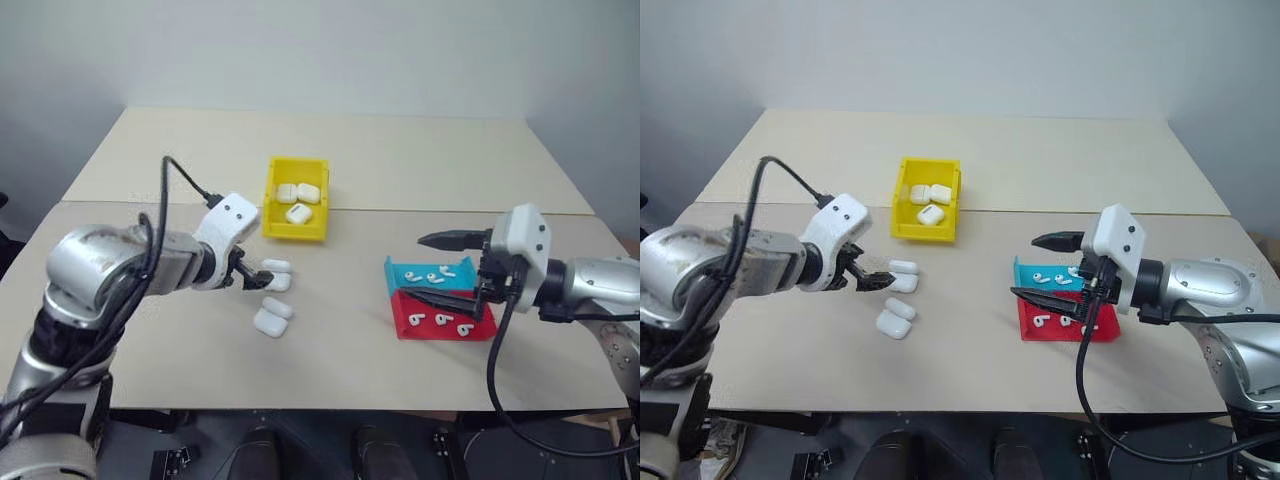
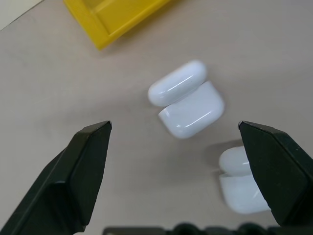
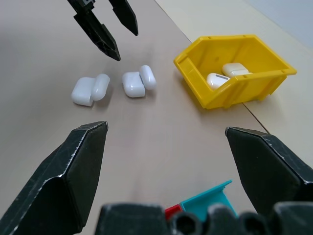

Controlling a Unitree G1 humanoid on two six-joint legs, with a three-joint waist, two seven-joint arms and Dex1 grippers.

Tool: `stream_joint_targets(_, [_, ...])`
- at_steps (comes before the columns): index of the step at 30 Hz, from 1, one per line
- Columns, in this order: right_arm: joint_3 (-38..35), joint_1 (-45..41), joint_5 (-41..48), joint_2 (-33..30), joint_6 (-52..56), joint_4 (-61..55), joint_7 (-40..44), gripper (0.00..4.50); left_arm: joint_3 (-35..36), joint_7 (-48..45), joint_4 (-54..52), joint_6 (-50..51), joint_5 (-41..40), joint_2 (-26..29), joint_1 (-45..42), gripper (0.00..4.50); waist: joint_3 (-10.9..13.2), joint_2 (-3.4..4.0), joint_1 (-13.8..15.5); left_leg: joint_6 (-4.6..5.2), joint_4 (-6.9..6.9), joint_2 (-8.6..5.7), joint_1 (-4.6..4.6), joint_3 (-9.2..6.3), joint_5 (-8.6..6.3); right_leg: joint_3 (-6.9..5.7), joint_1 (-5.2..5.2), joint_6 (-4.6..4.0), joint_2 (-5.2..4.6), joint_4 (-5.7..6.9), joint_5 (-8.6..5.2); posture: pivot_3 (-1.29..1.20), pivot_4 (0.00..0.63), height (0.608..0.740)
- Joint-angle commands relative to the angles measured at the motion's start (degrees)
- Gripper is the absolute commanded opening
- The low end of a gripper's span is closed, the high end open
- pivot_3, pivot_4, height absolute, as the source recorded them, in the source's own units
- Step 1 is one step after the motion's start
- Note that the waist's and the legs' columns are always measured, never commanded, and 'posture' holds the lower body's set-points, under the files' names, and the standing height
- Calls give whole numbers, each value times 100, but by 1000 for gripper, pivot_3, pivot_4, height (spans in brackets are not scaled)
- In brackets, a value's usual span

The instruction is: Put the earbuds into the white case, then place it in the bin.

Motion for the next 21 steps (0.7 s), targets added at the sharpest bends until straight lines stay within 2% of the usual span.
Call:
stream_joint_targets(1, [-92,2,19,45,12,-224,-163,4464,39,103,635,85,9,-276,-381,4500,0,0,27,0,0,0,0,0,0,0,0,0,0,0,0,0,150,740])
stream_joint_targets(7, [-74,24,33,112,21,-285,-320,4464,366,768,1569,101,-388,-886,-785,4500,0,0,36,1,4,-1,-5,-2,0,-3,0,0,-1,-1,0,0,150,740])
stream_joint_targets(11, [-62,45,32,143,-5,-298,-365,4464,329,1098,1537,101,-861,-771,-839,4500,0,0,21,1,2,0,-9,-3,0,-3,-5,0,-1,-2,0,0,150,740])
stream_joint_targets(16, [-36,83,35,219,-20,-345,-425,4464,269,2428,2092,101,-1931,-752,-1017,4500,0,0,26,0,6,0,-4,-4,0,-2,-2,0,-2,6,0,0,150,740])
stream_joint_targets(21, [24,94,-3,314,-41,-367,-481,4464,-633,3644,2733,101,-3350,-466,-1541,4500,0,-1,32,-1,13,-1,-6,-7,1,-3,-3,1,-5,13,0,0,150,740])
